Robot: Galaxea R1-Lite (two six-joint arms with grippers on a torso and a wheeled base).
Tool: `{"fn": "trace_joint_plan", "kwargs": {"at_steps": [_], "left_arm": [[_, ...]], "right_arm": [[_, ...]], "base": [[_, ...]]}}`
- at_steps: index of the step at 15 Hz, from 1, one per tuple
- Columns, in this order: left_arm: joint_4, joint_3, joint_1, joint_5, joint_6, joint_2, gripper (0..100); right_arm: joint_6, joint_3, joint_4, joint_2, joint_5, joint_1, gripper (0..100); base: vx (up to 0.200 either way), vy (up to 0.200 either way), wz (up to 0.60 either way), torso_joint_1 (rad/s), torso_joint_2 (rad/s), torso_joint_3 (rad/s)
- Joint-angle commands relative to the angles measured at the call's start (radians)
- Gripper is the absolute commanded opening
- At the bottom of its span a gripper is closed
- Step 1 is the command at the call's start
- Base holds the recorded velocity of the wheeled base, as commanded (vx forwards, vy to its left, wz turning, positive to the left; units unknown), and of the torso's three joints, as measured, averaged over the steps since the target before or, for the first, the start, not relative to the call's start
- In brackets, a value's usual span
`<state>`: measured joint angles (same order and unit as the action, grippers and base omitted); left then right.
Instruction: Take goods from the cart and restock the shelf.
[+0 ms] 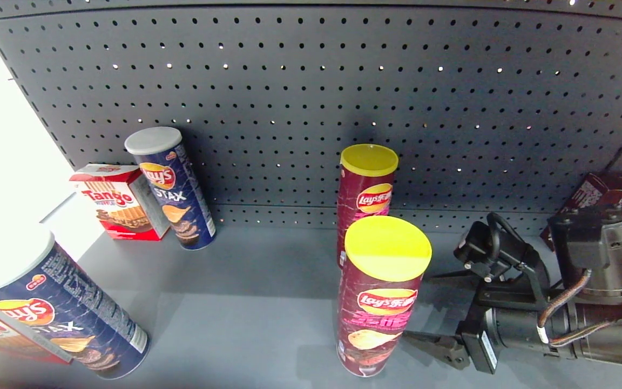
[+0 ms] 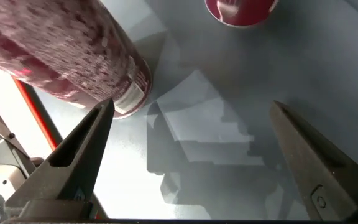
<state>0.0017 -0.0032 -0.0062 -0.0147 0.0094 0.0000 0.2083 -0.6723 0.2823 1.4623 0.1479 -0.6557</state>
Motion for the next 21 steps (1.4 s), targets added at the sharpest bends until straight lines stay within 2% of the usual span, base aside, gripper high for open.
{"fn": "trace_joint_plan", "kwargs": {"at_steps": [1, 3, 7, 8, 9, 10, 11, 12, 13, 15, 16, 17, 18, 20, 21], "left_arm": [[0.000, 0.000, 0.000, -0.001, 0.000, 0.002, 100], [0.000, 0.000, 0.000, -0.001, 0.000, 0.002, 100], [0.000, 0.000, 0.000, 0.001, 0.000, 0.002, 100], [0.000, 0.000, 0.000, 0.001, 0.000, 0.002, 100], [0.000, 0.000, 0.000, 0.001, 0.000, 0.005, 100], [0.000, 0.000, 0.000, 0.001, 0.000, 0.005, 100], [0.000, 0.000, 0.000, 0.001, 0.000, 0.005, 100], [0.000, 0.000, 0.000, 0.001, 0.000, 0.005, 100], [-0.002, 0.000, 0.000, 0.001, 0.000, 0.005, 100], [-0.003, 0.002, 0.002, 0.001, 0.001, 0.003, 100], [-0.003, 0.002, 0.002, 0.001, 0.001, 0.002, 100], [-0.003, 0.002, 0.003, 0.001, 0.001, 0.000, 100], [-0.005, 0.003, 0.003, 0.001, 0.001, 0.000, 100], [-0.005, 0.003, 0.002, 0.001, 0.003, 0.000, 100], [-0.005, 0.003, 0.003, 0.001, 0.003, 0.000, 100]], "right_arm": [[-0.001, -0.001, 0.000, -0.057, -0.010, 0.030, 100], [-0.007, -0.018, 0.006, -0.137, -0.013, 0.131, 100], [-0.036, -0.019, 0.054, -0.421, -0.017, 0.513, 100], [-0.036, -0.019, 0.054, -0.421, -0.017, 0.513, 100], [-0.041, 0.025, 0.049, -0.573, -0.025, 0.642, 100], [-0.043, 0.111, 0.044, -0.729, -0.042, 0.723, 100], [-0.043, 0.131, 0.041, -0.763, -0.044, 0.736, 100], [-0.043, 0.241, 0.009, -0.935, -0.056, 0.780, 100], [-0.043, 0.277, -0.055, -1.034, -0.077, 0.817, 100], [-0.056, 0.292, -0.235, -1.177, -0.082, 0.824, 100], [-0.063, 0.301, -0.394, -1.294, -0.082, 0.834, 100], [-0.079, 0.330, -0.488, -1.366, -0.087, 0.831, 100], [-0.095, 0.361, -0.488, -1.370, -0.087, 0.831, 100], [-0.150, 0.540, -0.264, -1.367, -0.088, 0.831, 100], [-0.150, 0.550, -0.255, -1.367, -0.088, 0.831, 100]], "base": [[0.000, 0.000, 0.00, 0.000, 0.00, 0.000], [0.000, 0.000, 0.00, 0.000, 0.00, 0.000], [0.000, 0.000, 0.00, 0.000, 0.00, 0.000], [0.000, 0.000, 0.00, 0.000, 0.00, 0.000], [0.000, 0.000, 0.00, 0.000, 0.00, 0.000], [0.000, 0.000, 0.00, 0.000, 0.00, 0.000], [0.000, 0.000, 0.00, 0.000, 0.00, 0.000], [0.000, 0.000, 0.00, 0.000, 0.00, 0.000], [0.000, 0.000, 0.00, 0.000, 0.00, 0.000], [0.000, 0.000, 0.00, 0.000, 0.00, 0.000], [0.000, 0.000, 0.00, 0.000, 0.00, 0.000], [0.000, 0.000, 0.00, 0.000, 0.00, 0.000], [0.000, 0.000, 0.00, 0.000, 0.00, 0.000], [0.000, 0.000, 0.00, 0.000, 0.00, 0.000], [0.000, 0.000, 0.00, 0.000, 0.00, 0.000]]}}
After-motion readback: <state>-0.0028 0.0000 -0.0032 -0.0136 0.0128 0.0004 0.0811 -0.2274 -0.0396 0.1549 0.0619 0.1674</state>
